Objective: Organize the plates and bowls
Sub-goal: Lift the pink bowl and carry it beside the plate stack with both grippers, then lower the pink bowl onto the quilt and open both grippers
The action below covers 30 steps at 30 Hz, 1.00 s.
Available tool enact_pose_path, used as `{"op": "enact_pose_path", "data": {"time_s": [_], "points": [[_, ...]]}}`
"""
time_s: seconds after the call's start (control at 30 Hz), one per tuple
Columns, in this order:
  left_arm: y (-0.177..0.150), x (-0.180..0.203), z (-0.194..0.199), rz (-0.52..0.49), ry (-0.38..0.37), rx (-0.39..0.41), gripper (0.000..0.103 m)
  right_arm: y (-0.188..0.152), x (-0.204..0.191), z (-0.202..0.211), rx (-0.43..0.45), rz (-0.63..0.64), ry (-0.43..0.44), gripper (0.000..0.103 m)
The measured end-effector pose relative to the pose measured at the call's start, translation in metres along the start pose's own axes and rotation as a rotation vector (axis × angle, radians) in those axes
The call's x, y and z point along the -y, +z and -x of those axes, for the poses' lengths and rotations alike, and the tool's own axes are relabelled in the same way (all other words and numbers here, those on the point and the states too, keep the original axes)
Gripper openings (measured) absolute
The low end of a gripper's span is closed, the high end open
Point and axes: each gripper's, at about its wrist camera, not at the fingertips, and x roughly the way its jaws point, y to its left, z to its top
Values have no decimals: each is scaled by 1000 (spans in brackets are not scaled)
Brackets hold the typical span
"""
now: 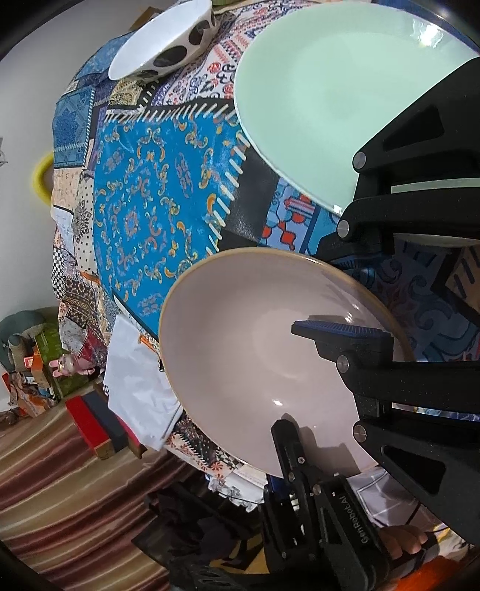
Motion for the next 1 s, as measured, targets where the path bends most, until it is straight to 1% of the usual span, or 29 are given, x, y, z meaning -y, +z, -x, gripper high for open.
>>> {"op": "enact_pose_path", "data": {"time_s": [0.07,0.13,0.23,0.3,0.4,0.43,0.53,0.57,0.6,0.67,0.73,0.8,0.9,1.0], "points": [[2,2,6,-14,18,14,20,0,6,8,18,-15,5,25],[4,1,14,-18,17,27,22,0,11,18,47,-22,5,26],[10,3,30,-13,26,66,29,0,18,36,95,-27,-12,31],[15,6,41,-15,26,99,38,1,25,49,126,-37,-29,37],[27,17,58,-33,20,152,48,2,37,67,165,-49,-59,41],[31,22,65,-43,21,171,49,3,41,73,178,-53,-71,41],[45,37,78,-68,19,216,60,6,57,92,216,-66,-111,43],[50,43,81,-75,14,230,64,7,62,99,231,-71,-126,44],[55,49,85,-84,8,244,66,8,66,105,244,-74,-140,46],[65,61,88,-102,1,262,69,9,80,118,276,-88,-177,48],[76,75,90,-119,-15,274,73,12,93,129,297,-101,-207,51],[87,87,88,-124,-35,283,82,13,109,139,323,-116,-241,51],[102,107,85,-142,-27,310,84,15,133,149,345,-152,-272,51],[117,128,76,-177,-21,320,85,16,160,154,351,-205,-276,51]]}}
